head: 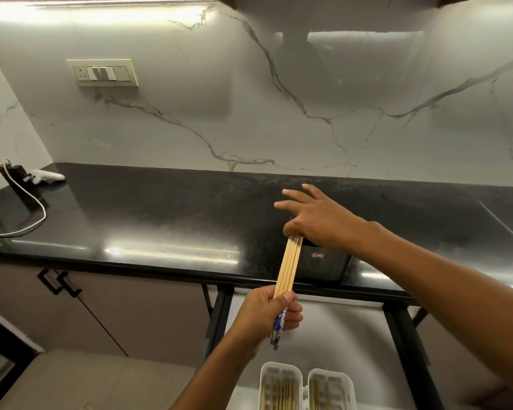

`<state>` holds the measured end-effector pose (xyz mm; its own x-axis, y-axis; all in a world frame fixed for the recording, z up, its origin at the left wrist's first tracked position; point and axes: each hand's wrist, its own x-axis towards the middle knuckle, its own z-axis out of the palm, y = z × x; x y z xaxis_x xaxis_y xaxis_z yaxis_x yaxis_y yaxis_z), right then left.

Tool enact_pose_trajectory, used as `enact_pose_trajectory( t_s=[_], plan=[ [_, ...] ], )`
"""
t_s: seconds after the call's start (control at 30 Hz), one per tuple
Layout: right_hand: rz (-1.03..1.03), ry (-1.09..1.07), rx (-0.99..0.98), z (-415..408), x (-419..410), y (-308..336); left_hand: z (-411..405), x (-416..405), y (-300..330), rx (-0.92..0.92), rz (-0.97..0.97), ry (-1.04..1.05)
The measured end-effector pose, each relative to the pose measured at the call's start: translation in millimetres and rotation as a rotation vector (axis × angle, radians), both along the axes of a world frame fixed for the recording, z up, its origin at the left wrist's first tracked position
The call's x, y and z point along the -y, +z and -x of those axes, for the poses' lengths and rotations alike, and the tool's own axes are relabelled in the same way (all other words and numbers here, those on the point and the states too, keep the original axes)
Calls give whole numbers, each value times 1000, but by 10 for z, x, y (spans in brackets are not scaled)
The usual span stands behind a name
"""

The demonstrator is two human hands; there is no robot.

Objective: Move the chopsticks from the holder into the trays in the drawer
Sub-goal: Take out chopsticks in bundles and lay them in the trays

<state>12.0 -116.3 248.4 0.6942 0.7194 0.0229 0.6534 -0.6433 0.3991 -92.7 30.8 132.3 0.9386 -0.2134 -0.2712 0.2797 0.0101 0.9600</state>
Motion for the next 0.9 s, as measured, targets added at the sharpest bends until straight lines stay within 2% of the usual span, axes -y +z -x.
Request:
enact_pose_trajectory(
  t_s=[0.17, 0.33, 0.4, 0.5, 0.57, 0.7, 0.9],
  plan=[
    [-97, 92, 154, -48, 24, 158, -62, -106, -36, -17, 1, 20],
    [-345, -63, 272, -126, 259, 335, -172, -292, -126, -60, 113, 122],
    [-579, -206, 155, -87, 310, 276, -239, -330, -130, -87, 172, 194],
    [-1047, -464, -370, 99, 232, -26, -323, -325, -69, -89, 245, 253],
    [-1221, -554, -626, 250, 126, -331, -364, -283, -12, -67, 281, 270],
    [-1237, -609, -841, 530, -134, -733, -382, -154, 53, -21, 282, 257],
    [-1139, -624, -781, 624, -290, -870, -310, -44, -29, -3, 215, 231]
  ],
)
